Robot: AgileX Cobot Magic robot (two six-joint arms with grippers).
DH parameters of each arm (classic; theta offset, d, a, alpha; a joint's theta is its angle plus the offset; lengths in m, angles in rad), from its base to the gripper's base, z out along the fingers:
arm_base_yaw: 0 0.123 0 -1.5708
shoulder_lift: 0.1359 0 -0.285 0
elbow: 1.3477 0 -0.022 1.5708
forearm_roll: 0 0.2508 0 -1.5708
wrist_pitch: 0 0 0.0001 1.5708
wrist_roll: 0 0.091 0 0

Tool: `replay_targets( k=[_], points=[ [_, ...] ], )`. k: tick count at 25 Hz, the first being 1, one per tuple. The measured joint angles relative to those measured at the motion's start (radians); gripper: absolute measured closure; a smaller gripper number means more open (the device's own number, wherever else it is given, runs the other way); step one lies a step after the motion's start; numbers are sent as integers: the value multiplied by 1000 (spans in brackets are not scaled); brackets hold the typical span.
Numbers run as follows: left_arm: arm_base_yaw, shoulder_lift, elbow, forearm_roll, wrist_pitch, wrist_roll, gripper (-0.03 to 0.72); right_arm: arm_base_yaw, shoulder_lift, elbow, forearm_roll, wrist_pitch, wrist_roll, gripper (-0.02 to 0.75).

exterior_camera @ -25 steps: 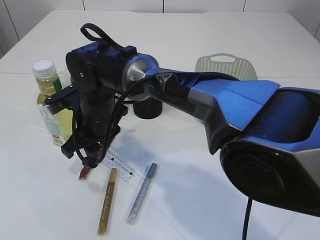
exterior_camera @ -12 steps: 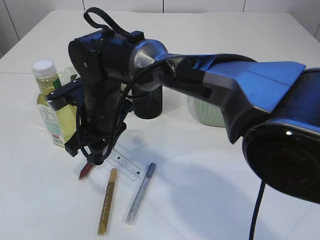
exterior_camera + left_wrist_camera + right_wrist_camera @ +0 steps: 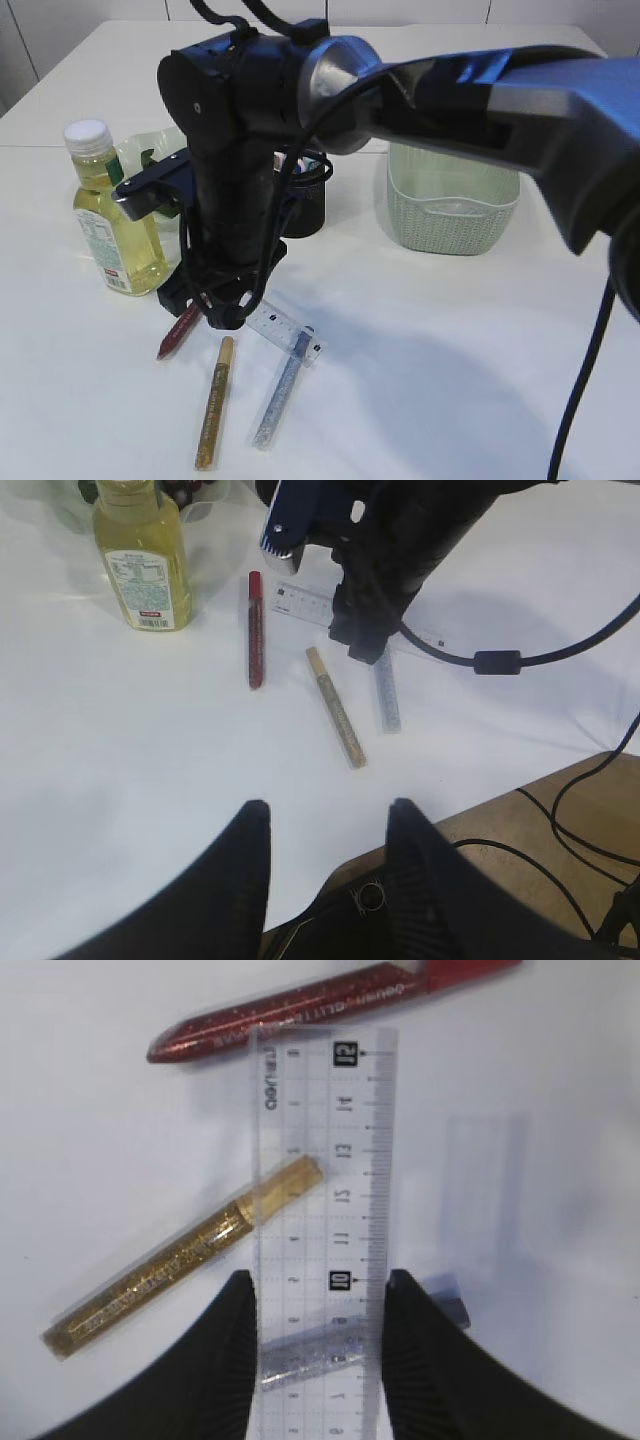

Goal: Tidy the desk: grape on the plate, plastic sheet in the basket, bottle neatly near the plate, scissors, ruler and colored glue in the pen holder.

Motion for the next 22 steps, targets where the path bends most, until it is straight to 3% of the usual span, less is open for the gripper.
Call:
replay_targets(
  k=[10, 18, 22],
  points=[
    [0, 0, 0, -2, 0, 2, 409, 0, -168, 214, -3, -49, 12, 437],
    [0, 0, 0, -2, 0, 2, 409, 0, -437, 635, -37, -513, 12, 437],
    [0, 0, 0, -2, 0, 2, 409, -7, -529, 738, -93, -731, 12, 438]
  ],
)
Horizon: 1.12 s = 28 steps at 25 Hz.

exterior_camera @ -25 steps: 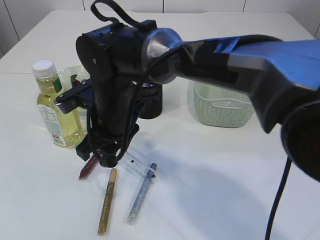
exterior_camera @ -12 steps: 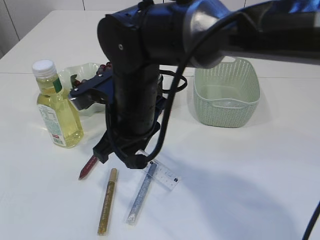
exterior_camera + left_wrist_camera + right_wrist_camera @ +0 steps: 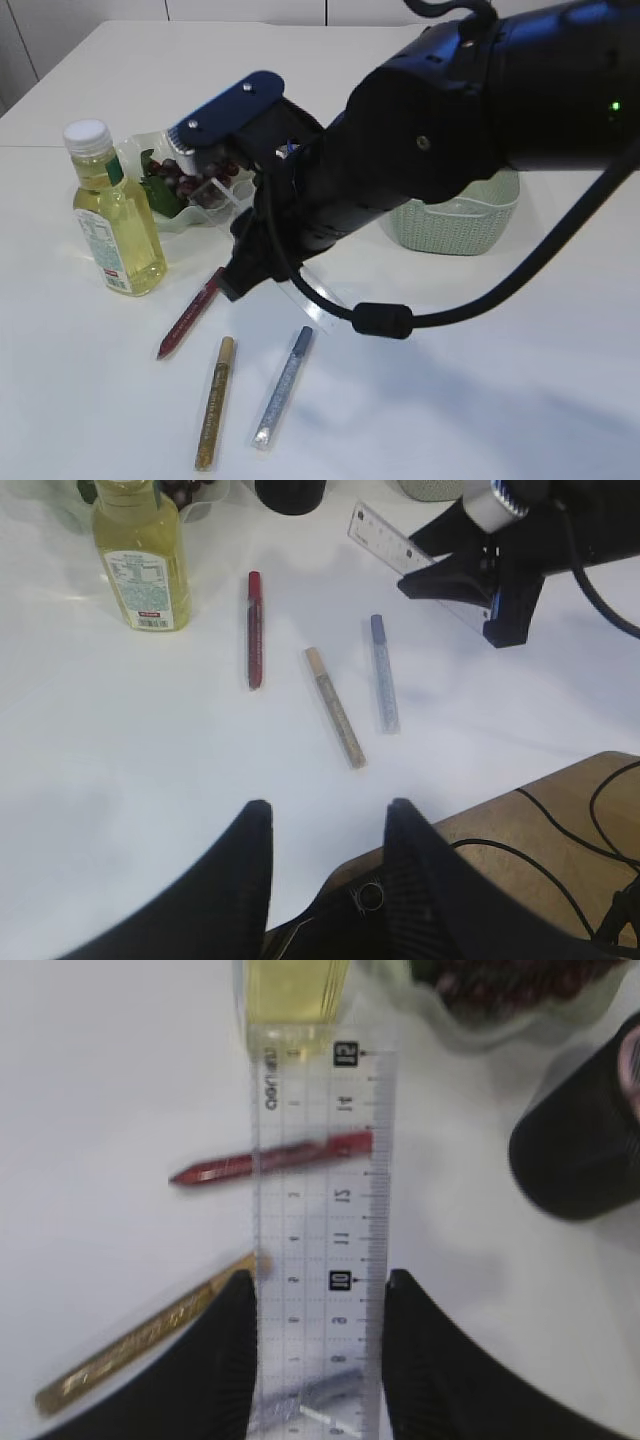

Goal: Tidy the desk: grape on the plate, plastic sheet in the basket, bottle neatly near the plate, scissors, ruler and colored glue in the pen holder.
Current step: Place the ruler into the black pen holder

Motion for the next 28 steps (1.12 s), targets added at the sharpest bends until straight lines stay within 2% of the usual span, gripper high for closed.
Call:
replay_targets(
  k=[15, 24, 28],
  points=[
    [0, 0, 0, 0, -2, 0, 411, -204, 21, -28, -11, -717, 12, 438],
    [0, 0, 0, 0, -8, 0, 416, -253, 217, -158, 41, -980, 13, 437],
    [0, 0, 0, 0, -25, 0, 419, -254, 307, -210, 64, -1022, -8, 437]
  ],
)
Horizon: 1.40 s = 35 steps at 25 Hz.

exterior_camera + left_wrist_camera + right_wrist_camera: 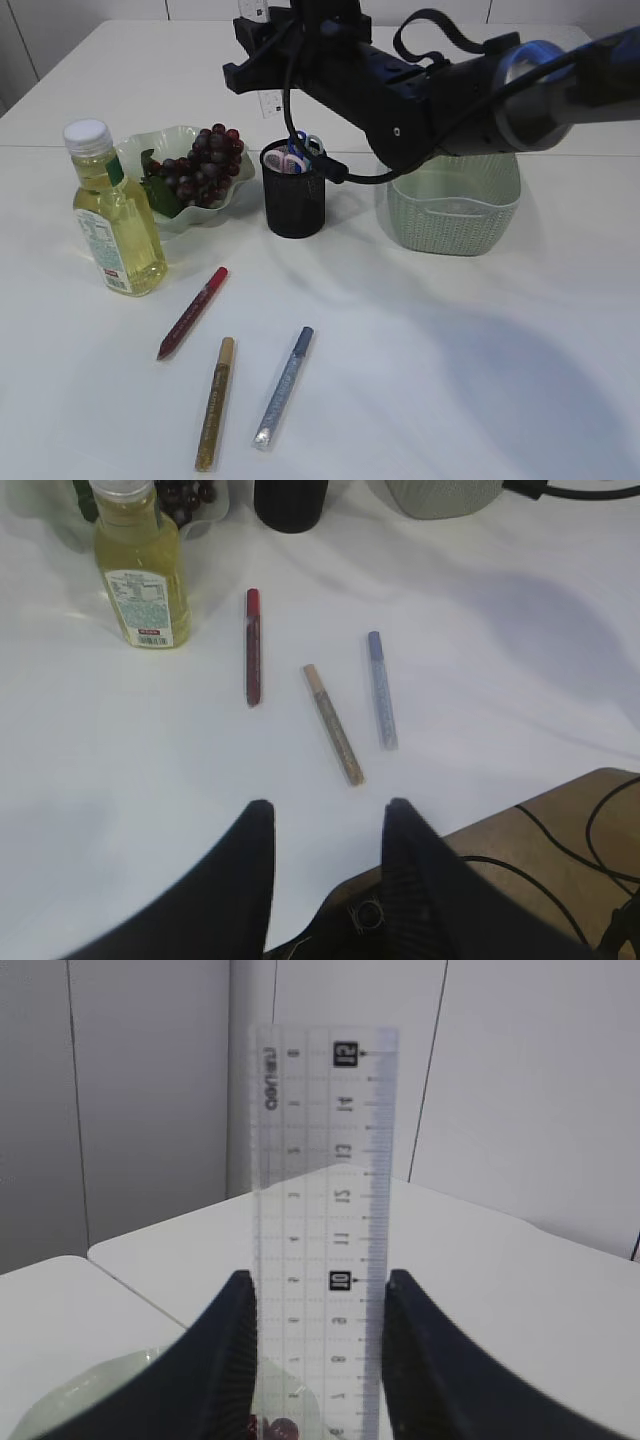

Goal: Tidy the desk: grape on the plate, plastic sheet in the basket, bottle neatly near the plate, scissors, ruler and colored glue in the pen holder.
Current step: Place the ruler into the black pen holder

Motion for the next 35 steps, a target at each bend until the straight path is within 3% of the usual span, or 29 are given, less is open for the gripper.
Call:
replay_targets(
  k=[10, 35],
  points=[
    [0, 0, 0, 0, -37, 0, 428, -8, 110, -82, 126, -13, -89, 438],
    [0, 0, 0, -16, -91, 0, 435, -28, 181, -103, 192, -19, -94, 438]
  ],
)
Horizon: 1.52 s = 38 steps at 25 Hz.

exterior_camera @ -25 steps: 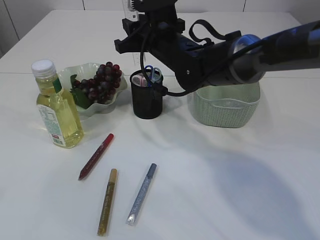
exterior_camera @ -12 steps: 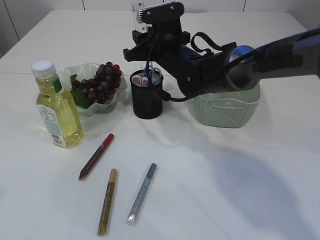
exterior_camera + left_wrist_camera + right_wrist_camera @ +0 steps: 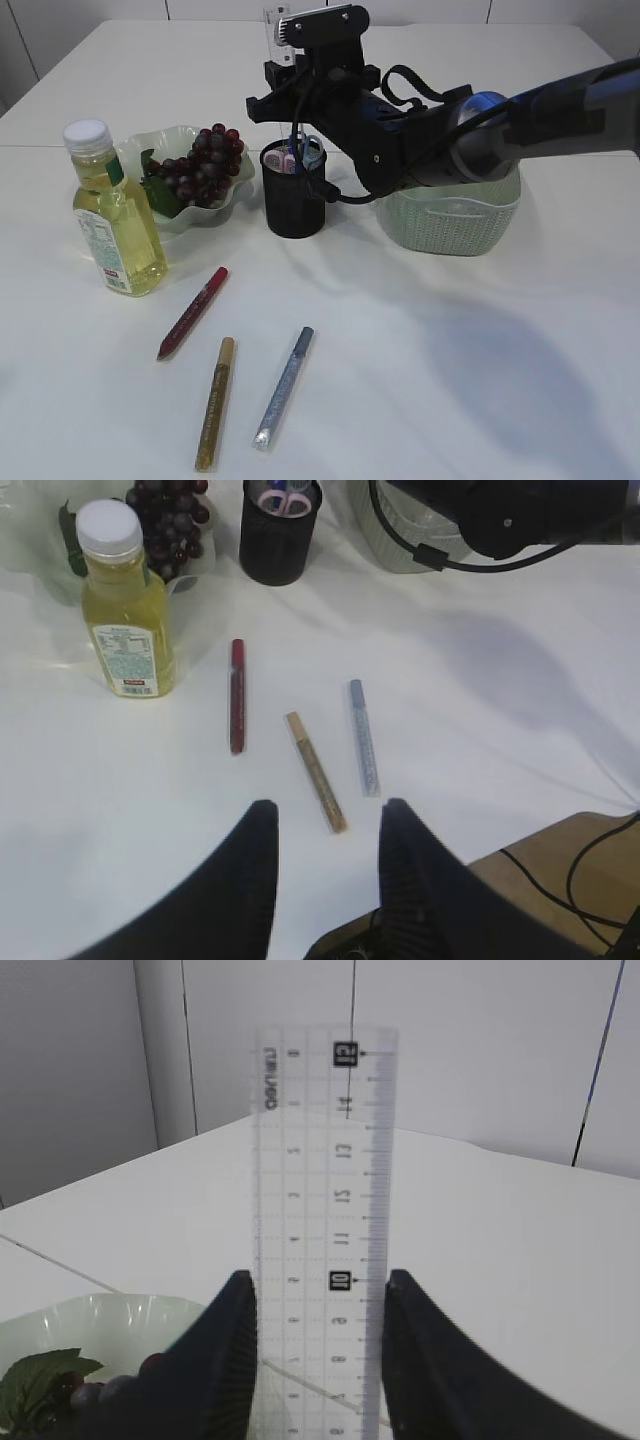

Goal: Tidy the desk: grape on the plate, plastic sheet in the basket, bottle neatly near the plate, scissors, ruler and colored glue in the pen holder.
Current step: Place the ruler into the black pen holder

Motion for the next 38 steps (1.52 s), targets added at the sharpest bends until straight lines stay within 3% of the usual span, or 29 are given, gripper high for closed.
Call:
replay_targets(
  k=[32, 38],
  points=[
    [0, 0, 0, -23, -16, 0, 445, 0, 40, -1, 44, 45, 7, 436],
    [0, 0, 0, -23, -16, 0, 445, 0, 40, -1, 61, 51, 9, 400]
  ],
)
